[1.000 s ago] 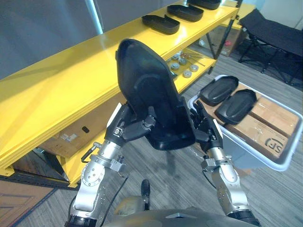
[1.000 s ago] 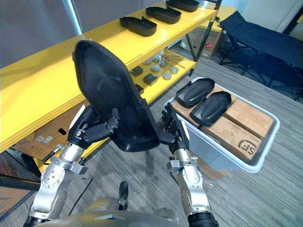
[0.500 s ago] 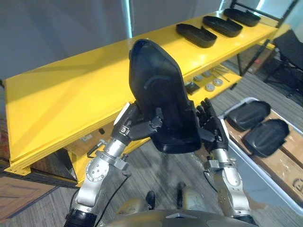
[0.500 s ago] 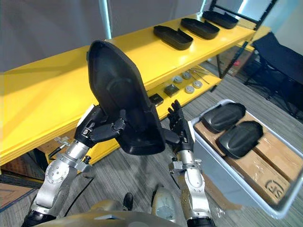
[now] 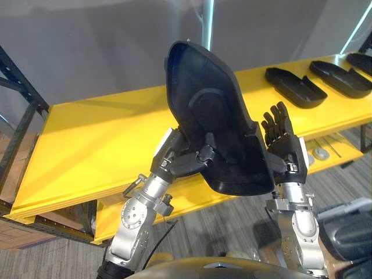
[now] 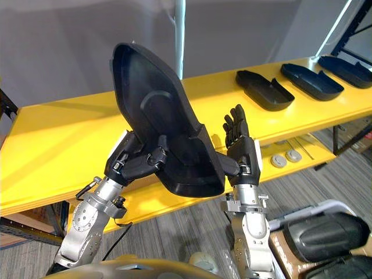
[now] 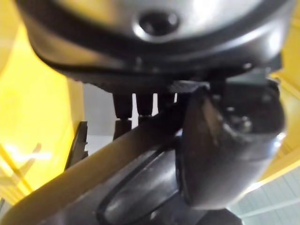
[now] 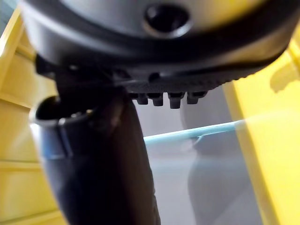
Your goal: Walk over and take three plastic housings, then place them on the shelf
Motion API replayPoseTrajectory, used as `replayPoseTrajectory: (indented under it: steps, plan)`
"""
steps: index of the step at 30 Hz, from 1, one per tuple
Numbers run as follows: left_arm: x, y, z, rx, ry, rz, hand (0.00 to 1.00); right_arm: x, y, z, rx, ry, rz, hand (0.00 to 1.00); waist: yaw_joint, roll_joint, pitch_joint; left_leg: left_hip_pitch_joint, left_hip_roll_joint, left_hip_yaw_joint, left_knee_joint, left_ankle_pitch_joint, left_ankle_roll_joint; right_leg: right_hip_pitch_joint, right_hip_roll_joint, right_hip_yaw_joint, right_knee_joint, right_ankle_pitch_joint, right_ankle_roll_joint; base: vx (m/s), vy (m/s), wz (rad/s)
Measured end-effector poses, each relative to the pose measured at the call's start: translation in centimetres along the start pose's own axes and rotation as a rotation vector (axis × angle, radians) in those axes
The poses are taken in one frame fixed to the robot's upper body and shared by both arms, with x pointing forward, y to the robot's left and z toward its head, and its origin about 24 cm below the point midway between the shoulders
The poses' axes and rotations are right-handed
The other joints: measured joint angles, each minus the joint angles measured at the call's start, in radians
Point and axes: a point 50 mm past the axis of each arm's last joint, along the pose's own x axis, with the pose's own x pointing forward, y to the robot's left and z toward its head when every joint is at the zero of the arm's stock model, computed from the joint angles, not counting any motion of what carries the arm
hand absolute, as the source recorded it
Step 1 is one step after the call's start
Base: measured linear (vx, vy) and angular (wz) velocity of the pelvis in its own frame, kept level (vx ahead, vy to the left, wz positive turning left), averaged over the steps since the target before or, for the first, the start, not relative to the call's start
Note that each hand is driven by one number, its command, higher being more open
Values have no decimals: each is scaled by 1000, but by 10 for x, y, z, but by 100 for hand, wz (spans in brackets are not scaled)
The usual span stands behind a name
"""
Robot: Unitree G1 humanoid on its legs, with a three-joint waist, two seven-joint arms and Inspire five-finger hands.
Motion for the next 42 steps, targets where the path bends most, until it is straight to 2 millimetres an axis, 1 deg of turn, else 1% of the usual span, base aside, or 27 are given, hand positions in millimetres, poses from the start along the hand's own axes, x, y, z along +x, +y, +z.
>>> replayPoseTrajectory:
  steps: [2,3,4,5,6,7,8,9,10,12,13,16,18,19,20,21,22,24,25,28,30,32,33,34,37,39,42]
  plan:
    - [-1,0,-4,-2,18,-6,0,0,-3,3,-6,-30,-23,100,5,3,1,-28,53,40,-35,-40,-9,32,-2,-3,-29,-5,2,122,18,7]
    - [-2,0,-7,-2,30,-9,0,1,-5,7,-27,-63,-39,100,7,3,1,-24,81,88,-169,-48,-8,48,-17,-3,-45,-11,9,110,79,5]
    - [-2,0,-8,-3,34,-15,0,2,-10,13,-43,-105,-54,100,1,2,1,-9,89,137,-352,-27,-6,49,-38,-5,-37,-20,29,159,158,11]
    - [-2,-1,-8,-3,34,-18,0,2,-13,16,-55,-125,-65,100,-6,6,0,-6,89,153,-440,15,0,50,-45,-8,-26,-21,48,178,207,24]
    - [1,-2,-8,-3,30,-26,0,2,-21,20,-78,-148,-96,100,-12,18,-4,12,75,162,-530,84,-42,45,-62,-9,3,-40,78,210,239,22]
    - [1,1,-8,15,37,-30,0,2,-25,23,-87,-158,-123,100,-17,-10,7,46,28,176,-577,97,-26,46,-97,10,13,-42,82,158,208,19]
    - [1,2,-8,22,39,-27,0,2,-27,25,-92,-167,-128,100,-20,-22,6,54,6,180,-603,105,-22,44,-115,12,11,-41,83,110,186,19]
    - [3,4,-6,52,39,-22,0,3,-27,33,-96,-199,-134,100,-25,-40,10,68,-30,181,-649,120,-17,43,-143,11,9,-39,86,75,178,23]
    - [4,6,-5,82,41,-19,0,5,-24,41,-92,-235,-131,100,-32,-50,9,83,-55,185,-689,135,-12,42,-161,15,8,-33,86,61,153,23]
    - [8,5,-3,129,39,-44,0,6,-20,51,-86,-281,-122,100,-35,-59,3,98,-72,199,-735,140,-14,43,-175,25,3,-24,90,19,102,5]
    - [12,3,-1,167,42,-76,0,6,-17,55,-76,-302,-119,100,-35,-66,-4,99,-73,216,-749,131,-16,42,-177,31,-14,-16,97,2,70,-9]
    - [26,-5,2,250,53,-168,0,6,-16,56,-64,-306,-128,100,-40,-77,-10,98,-61,248,-751,128,-18,43,-177,39,-55,12,99,9,41,-22]
    - [40,-10,2,304,70,-217,0,3,-18,50,-42,-267,-171,100,-69,-74,-13,114,-39,275,-764,125,-20,43,-156,58,-74,60,90,-6,67,-31]
    - [43,-10,3,315,74,-217,0,2,-19,49,-40,-258,-178,100,-74,-74,-13,124,-35,291,-772,125,-20,43,-154,68,-75,69,93,0,66,-35]
    - [50,-10,3,344,81,-229,0,1,-21,49,-46,-245,-182,100,-93,-74,-17,142,-30,316,-787,126,-19,42,-151,79,-76,84,91,3,72,-38]
    - [59,-12,4,386,82,-246,0,-2,-24,48,-54,-231,-189,100,-101,-76,-20,163,-30,340,-807,130,-18,41,-151,96,-76,94,100,4,88,-36]
    - [65,-12,4,401,81,-253,0,-4,-25,47,-56,-220,-192,100,-105,-75,-24,172,-30,348,-816,132,-18,40,-151,102,-76,100,99,8,76,-36]
    - [81,-11,3,459,105,-264,0,-6,-26,44,-53,-188,-180,100,-131,-68,-55,191,-32,379,-858,145,-20,21,-145,123,-76,121,100,19,72,-32]
    - [86,-10,2,469,117,-265,0,-6,-26,43,-46,-184,-172,100,-140,-69,-57,198,-33,383,-868,150,-21,21,-145,123,-76,124,103,23,48,-21]
    - [104,-1,-6,519,196,-244,0,-5,-23,43,-29,-184,-108,100,-169,-64,-64,236,-45,410,-940,188,-29,13,-141,136,-75,125,104,9,10,-19]
    - [110,9,-12,546,255,-215,0,-4,-18,43,-26,-172,-52,100,-184,-55,-68,243,-49,421,-967,206,-28,1,-139,149,-75,125,105,5,-23,-16]
    - [112,19,-18,567,321,-176,0,-3,-14,39,-14,-140,-14,100,-190,-53,-69,258,-47,437,-989,220,-31,-3,-130,153,-75,125,105,0,-43,-18]
    - [114,26,-21,584,361,-158,0,-3,-11,37,-6,-132,3,100,-204,-52,-70,263,-47,438,-1000,230,-32,-4,-125,155,-75,125,105,-3,-52,-10]
    - [117,32,-22,591,388,-143,0,-3,-10,36,-3,-124,18,100,-206,-51,-69,267,-47,449,-1011,236,-34,-10,-124,166,-75,124,105,-6,-48,-13]
    - [126,40,-18,618,402,-100,0,-4,-10,34,16,-100,34,100,-210,-49,-69,271,-47,460,-1016,237,-35,-13,-123,178,-75,124,105,-31,-43,-12]
    - [133,50,-14,651,419,-56,0,-8,-8,30,28,-68,57,100,-217,-41,-74,270,-48,480,-1026,228,-37,-26,-122,187,-76,124,105,-36,-36,-17]
    - [133,67,-12,644,453,50,0,-12,-3,24,45,-26,88,100,-234,-36,-73,270,-47,505,-1026,228,-36,-37,-121,205,-81,124,106,-29,-39,-21]
